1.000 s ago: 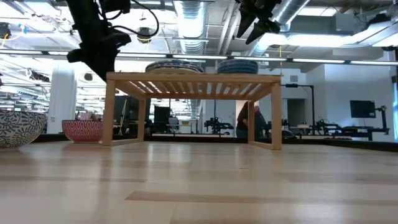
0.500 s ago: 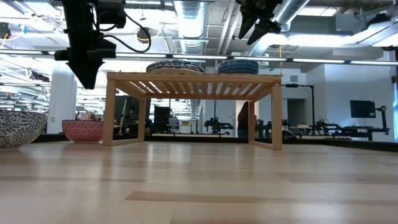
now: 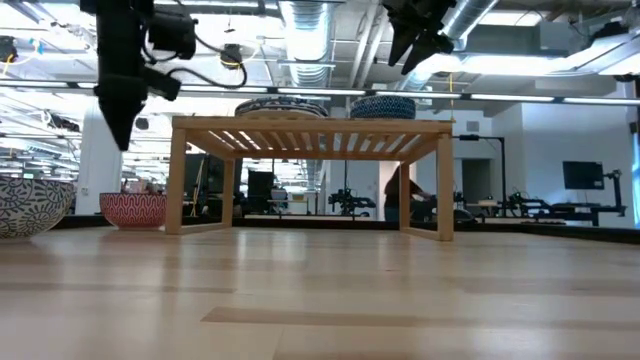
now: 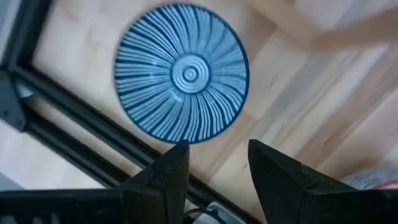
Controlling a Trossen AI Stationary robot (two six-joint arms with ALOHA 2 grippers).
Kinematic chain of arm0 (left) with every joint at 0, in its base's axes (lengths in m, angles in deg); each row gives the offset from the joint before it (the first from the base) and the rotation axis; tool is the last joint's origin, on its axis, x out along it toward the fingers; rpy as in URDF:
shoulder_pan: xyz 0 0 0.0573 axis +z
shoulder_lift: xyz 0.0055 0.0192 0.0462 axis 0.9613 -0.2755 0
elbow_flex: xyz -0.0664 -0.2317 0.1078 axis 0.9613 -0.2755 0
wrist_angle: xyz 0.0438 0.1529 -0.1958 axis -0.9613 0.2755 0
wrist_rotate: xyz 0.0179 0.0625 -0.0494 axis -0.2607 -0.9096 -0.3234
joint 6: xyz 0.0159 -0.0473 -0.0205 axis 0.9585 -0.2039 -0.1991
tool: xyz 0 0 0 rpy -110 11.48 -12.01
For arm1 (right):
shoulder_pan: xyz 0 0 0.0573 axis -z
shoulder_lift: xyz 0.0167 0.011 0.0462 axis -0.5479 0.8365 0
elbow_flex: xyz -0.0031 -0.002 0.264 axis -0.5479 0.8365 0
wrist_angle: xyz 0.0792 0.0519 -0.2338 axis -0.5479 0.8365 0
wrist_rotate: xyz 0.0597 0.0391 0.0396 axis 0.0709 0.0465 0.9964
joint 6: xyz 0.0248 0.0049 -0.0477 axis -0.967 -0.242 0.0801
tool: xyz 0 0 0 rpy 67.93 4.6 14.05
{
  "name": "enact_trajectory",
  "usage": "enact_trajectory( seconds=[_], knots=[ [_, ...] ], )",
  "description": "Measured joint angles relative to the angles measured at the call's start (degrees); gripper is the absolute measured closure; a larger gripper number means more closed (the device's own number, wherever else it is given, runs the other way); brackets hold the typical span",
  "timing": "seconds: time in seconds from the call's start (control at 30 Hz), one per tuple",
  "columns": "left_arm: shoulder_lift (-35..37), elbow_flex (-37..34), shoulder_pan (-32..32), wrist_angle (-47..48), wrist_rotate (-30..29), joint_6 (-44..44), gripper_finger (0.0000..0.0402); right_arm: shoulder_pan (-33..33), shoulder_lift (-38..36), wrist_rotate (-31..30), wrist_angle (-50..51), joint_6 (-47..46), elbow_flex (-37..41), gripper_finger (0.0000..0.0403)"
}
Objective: Place and stack bowls onto a shelf
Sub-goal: Stack the dark blue bowl on top of the yellow bowl on the shelf
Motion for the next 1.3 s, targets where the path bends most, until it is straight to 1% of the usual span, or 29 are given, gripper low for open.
enact_trajectory(
  seconds=[0.1,0.23,0.27,0.37,0.5,0.57,0.73,0.8,0.9,0.97,1.13,1.3],
  knots=[
    [-0.02,-4.52,-0.02,-1.9,0.43,2.96,0.0251,0.0,0.0,-0.12,0.0,0.73,0.0,0.0171],
    [-0.17,-11.4,-0.02,-7.49,0.67,2.54,0.0251,-0.27,0.0,-1.26,0.0,1.32,0.0,0.0171],
    [-0.61,-11.12,-0.02,-7.28,0.5,2.41,0.0251,-0.32,0.0,-1.27,0.0,1.54,0.0,0.0171],
    [-0.19,-10.13,-0.04,-12.44,-0.87,2.3,0.0251,-0.26,0.0,-1.27,0.0,2.48,0.0,0.0171],
    [-0.02,-10.39,-0.04,-15.22,-0.44,3.68,0.0251,-0.03,0.02,-1.27,0.0,3.49,0.0,0.0171],
    [-0.04,-10.5,-0.01,-16.53,-1.08,0.28,0.0251,0.09,0.02,-1.27,-0.01,3.68,0.0,0.0171],
    [-0.02,-10.58,2.01,-16.83,-7.5,-21.06,0.0251,0.16,0.02,-1.73,-0.07,4.54,0.0,0.0171],
    [-0.04,-10.58,3.81,-17.07,-8.2,-27.74,0.0251,0.44,0.02,-1.73,-0.44,5.54,0.0,0.0171],
    [-0.04,-10.58,7.57,-17.11,-7.61,-34.48,0.0251,0.79,0.02,-1.73,-1.43,6.84,0.0,0.0171],
    [-0.04,-10.58,10.2,-17.17,-6.72,-35.83,0.0251,1.2,0.02,-1.73,-1.7,7.12,0.0,0.0171],
    [-0.04,-10.58,16.01,-16.62,-6.82,-37.01,0.0251,2.43,0.02,-1.72,-1.13,8.04,0.0,0.0171],
    [-0.04,-10.58,19.53,-16.56,-6.24,-37.03,0.0251,2.73,0.02,-1.73,-0.35,8.78,0.0,0.0171]
  ],
)
